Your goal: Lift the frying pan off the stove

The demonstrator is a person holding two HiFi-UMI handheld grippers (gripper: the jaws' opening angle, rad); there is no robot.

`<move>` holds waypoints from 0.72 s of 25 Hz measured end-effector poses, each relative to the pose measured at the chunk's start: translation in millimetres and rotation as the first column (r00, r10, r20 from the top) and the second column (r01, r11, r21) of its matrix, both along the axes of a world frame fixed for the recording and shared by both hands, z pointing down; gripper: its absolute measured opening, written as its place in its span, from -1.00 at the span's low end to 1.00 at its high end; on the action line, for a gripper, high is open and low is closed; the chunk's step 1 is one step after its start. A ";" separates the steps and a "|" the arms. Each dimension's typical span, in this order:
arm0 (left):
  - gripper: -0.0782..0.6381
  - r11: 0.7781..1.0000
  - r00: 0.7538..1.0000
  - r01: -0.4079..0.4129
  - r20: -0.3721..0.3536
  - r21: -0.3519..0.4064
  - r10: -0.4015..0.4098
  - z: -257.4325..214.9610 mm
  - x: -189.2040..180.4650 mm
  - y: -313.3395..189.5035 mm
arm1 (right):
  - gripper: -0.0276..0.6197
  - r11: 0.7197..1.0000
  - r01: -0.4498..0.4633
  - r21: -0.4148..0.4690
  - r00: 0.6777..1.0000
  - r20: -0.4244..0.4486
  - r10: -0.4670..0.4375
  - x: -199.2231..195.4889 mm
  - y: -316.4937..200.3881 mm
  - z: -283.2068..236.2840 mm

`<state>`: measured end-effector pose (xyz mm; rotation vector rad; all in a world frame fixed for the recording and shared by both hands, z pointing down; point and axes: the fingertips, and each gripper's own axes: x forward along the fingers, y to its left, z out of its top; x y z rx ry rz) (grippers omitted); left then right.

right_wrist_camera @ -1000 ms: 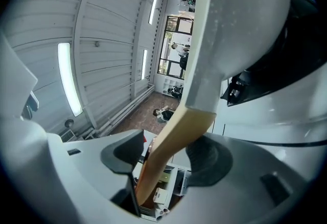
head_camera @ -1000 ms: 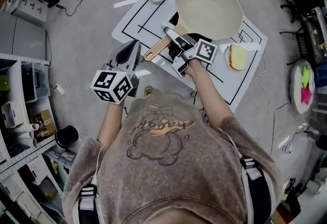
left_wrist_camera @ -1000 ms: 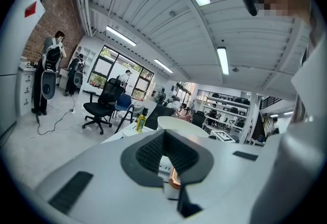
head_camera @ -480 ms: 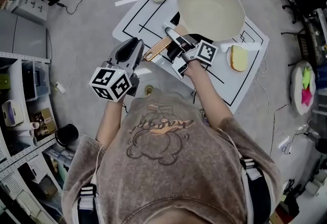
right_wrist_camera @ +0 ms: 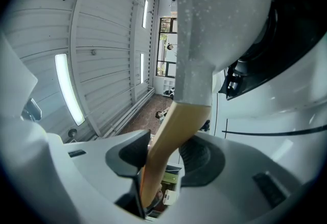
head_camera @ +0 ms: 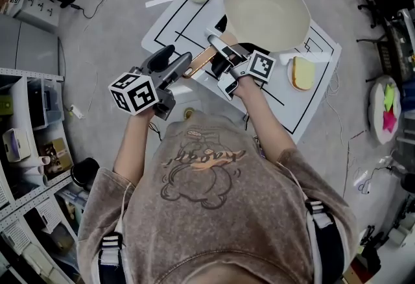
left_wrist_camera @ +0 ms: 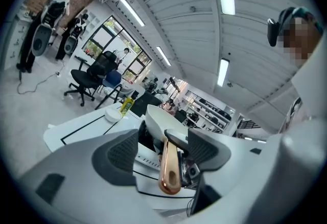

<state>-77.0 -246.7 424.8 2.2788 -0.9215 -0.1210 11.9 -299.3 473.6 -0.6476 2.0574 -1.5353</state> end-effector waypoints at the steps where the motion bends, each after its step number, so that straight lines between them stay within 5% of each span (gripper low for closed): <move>1: 0.06 1.000 0.999 -0.022 -0.025 -0.017 0.022 2.0 2.2 -1.3 | -0.41 1.000 0.001 0.002 1.000 0.000 -0.001 0.1 0.3 0.0; 10: 0.16 0.952 0.961 -0.266 -0.122 -0.150 0.250 28.2 29.4 -2.8 | -0.41 1.000 0.009 0.000 1.000 -0.002 -0.009 -2.2 0.1 -0.7; 14: 0.06 0.903 0.922 -0.376 -0.179 -0.207 0.343 37.8 42.8 0.0 | -0.41 1.000 0.004 0.001 1.000 -0.005 -0.004 -2.1 -0.5 -0.4; 18: -0.01 0.826 0.859 -0.506 -0.237 -0.249 0.454 45.1 57.0 12.4 | -0.42 1.000 0.004 0.001 1.000 -0.004 -0.004 -2.7 0.7 0.6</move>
